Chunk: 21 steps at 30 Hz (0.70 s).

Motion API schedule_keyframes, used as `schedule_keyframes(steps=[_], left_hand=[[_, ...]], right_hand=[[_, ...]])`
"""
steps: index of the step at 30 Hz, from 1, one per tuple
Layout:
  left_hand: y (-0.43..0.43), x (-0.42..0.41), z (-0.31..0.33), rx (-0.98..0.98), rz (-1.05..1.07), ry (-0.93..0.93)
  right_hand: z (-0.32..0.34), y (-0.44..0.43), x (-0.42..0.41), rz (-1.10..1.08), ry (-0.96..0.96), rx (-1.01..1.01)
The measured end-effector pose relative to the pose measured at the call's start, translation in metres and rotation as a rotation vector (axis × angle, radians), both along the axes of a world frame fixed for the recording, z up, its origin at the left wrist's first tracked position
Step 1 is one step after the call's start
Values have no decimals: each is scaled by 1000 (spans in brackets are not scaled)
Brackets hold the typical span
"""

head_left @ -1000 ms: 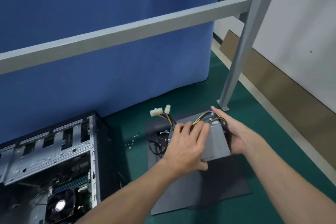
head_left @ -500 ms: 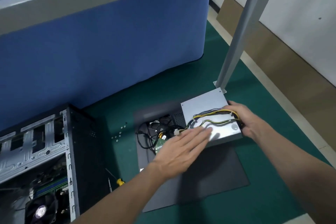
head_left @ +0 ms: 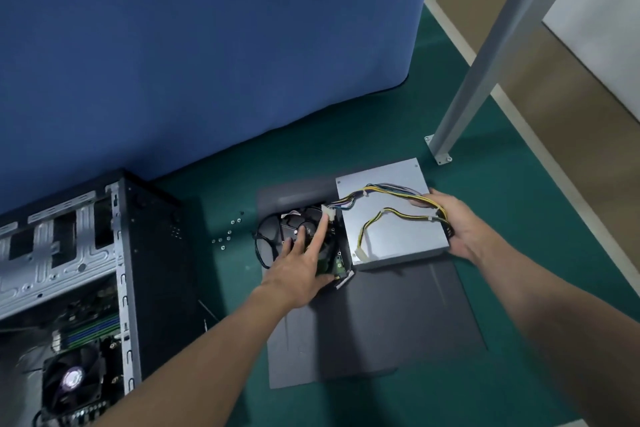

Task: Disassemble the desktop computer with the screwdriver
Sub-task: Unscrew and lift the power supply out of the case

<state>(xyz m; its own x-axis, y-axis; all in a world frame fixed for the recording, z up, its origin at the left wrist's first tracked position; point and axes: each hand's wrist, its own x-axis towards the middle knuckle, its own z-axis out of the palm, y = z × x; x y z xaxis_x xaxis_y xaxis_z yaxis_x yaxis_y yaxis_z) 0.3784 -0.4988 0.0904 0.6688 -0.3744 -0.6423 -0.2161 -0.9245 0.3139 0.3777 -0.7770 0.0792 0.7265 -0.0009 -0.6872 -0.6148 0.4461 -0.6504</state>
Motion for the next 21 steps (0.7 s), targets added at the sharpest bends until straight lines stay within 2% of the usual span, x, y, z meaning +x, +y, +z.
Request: schedule_keyframes(steps=[6,11,14,16,18,21], left_hand=[[3,2,0,-26,13,26],[8,-3,-2,-12,0,3],[14,-8,0,44,-66,-54],[20,-12,3,56,-87,-106],[26,-19,9,31,-94,-187],[43,-33,21,-26,-60,-361]], right_hand=[[1,3,-2,-32,-46,-19],[6,-3,0,50,0,-158],[13,1,-2,28,33,-283],[15,7,-5,-41,33,-526],[18,16,-9,-97,-22,-920],[30,45,-24,-9,-255,-1452]])
